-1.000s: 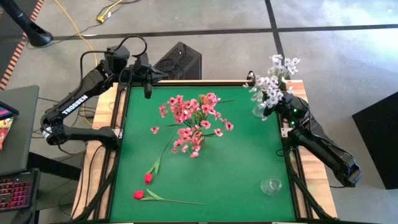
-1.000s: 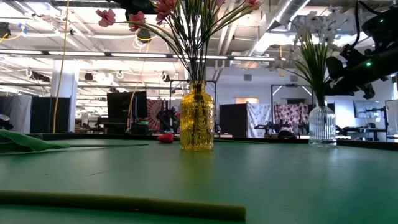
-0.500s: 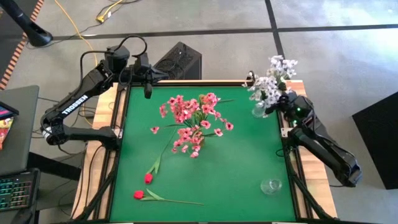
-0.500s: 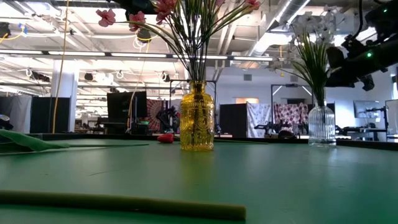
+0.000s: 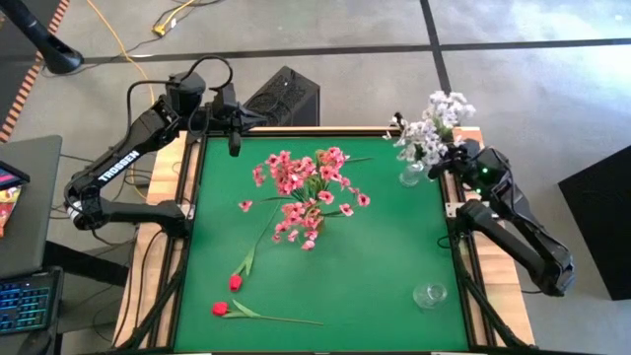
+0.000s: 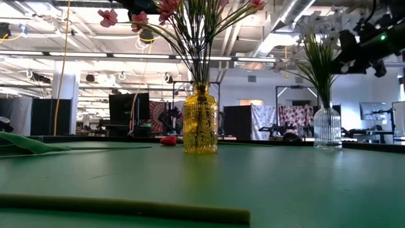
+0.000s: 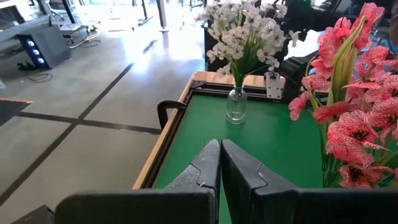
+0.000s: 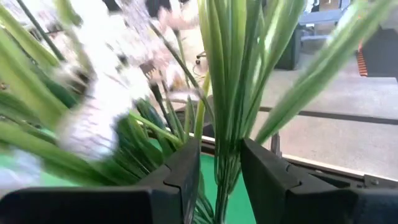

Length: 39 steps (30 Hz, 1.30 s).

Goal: Sort flowers into vase by color
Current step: Put the white flowers into the top transparent vase, then put the red flower into the bottom transparent vase

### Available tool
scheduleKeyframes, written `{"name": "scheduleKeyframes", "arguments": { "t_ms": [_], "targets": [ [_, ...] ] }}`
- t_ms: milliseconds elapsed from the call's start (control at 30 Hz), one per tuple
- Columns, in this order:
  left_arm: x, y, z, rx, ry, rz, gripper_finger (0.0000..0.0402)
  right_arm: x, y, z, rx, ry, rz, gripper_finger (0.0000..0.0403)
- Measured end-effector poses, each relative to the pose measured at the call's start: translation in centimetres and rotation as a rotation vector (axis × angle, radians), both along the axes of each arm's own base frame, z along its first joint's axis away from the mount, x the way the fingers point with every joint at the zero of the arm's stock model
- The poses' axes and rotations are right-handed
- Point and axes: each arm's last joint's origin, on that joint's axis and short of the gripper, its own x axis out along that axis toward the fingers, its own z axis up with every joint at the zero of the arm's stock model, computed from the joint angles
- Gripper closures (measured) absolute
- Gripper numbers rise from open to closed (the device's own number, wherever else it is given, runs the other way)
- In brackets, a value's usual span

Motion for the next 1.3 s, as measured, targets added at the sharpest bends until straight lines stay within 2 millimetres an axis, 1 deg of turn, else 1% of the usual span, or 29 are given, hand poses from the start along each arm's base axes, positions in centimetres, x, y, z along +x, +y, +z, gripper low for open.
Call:
{"name": "scheduleKeyframes", "arguments": {
  "t_ms": [267,533,733,933,1133,1300],
  "targets": [
    [0.0,0.0,0.0,0.003,0.001,-0.001,0.0401,-0.9,1.2,2.3,0.013,0.032,0.004,0.0259],
    [0.0,0.0,0.0,0.021,0.005,-0.007,0.0401,-1.7,2.2,4.4,0.020,0.001,0.000,0.0259],
    [0.0,0.0,0.0,0.021,0.002,-0.016,0.0401,-2.4,3.1,6.1,-0.009,-0.019,0.000,0.0259],
    [0.0,0.0,0.1,0.035,0.002,-0.019,0.0401,-3.2,4.2,8.2,-0.079,-0.028,0.003,0.0259],
    [0.0,0.0,0.1,0.035,0.002,-0.020,0.0401,-4.4,5.6,10.8,-0.183,-0.054,-0.024,0.0259],
    [0.0,0.0,0.1,0.041,0.004,-0.022,0.0401,-5.4,6.8,13.0,-0.272,-0.117,-0.045,0.0259]
  ]
}}
